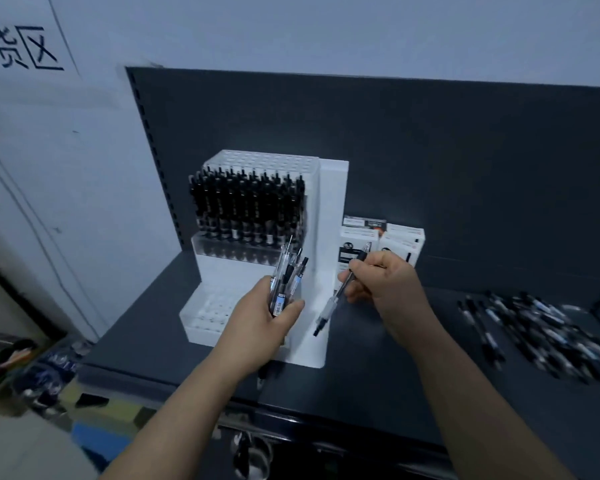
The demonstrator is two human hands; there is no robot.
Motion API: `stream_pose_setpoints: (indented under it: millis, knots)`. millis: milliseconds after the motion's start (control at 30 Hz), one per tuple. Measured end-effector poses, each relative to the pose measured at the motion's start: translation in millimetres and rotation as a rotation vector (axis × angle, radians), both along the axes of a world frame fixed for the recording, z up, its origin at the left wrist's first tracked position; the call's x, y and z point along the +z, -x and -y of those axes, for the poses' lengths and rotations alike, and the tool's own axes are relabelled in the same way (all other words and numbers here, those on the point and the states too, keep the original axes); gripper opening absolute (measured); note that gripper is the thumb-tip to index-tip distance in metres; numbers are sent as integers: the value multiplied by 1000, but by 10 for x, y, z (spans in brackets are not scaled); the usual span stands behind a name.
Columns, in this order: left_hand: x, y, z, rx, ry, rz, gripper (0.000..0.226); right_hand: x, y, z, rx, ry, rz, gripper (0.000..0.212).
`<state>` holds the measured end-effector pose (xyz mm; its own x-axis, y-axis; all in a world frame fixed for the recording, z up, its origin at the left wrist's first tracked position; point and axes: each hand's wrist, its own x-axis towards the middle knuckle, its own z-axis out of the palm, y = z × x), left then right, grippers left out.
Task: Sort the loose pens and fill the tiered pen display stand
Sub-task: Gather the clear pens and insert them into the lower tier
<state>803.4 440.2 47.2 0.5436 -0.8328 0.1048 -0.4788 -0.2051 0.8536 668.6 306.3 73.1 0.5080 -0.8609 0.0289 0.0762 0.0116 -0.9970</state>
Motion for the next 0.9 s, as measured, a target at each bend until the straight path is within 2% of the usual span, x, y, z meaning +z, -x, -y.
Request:
stream_pose_setpoints:
  millis: [67,167,233,267,333,400,433,533,667,733,800,900]
  knots:
    - [8,-131,-88,-40,-1,-8,9,-14,-181,-123,-14,-45,44,21]
    - [21,-244,-140,-97,5,-12,9,-45,-386,-259,-3,-94,69,5]
    - [17,-311,-149,-92,-14,16,9,-102,-447,-302,-30,-123,63,20]
    - [13,-351,-153,-87,-26,24,8,-144,-456,-317,-67,-64,6,30]
    - [3,-415,-162,-79,-54,18,9,-231,-444,-335,-159,273,-253,41]
    - [7,-447,-165,-65,-72,25,11,-279,-432,-339,-178,638,-464,33]
    - [16,-454,-165,-59,-73,31,12,-289,-430,-342,-163,724,-532,29]
    - [32,-452,-158,-76,-70,55,11,-372,-426,-356,-88,809,-719,29]
    - [17,-464,-166,-68,-65,42,8,-476,-450,-369,36,1098,-734,18]
    - [7,-534,-211,-9,-40,-8,7,-440,-439,-312,42,1037,-777,22]
    - [-15,-636,-273,27,-28,-20,9,-399,-401,-226,-4,900,-744,21]
    - [-75,-765,-329,38,-75,75,19,-312,-389,-204,-142,662,-554,3]
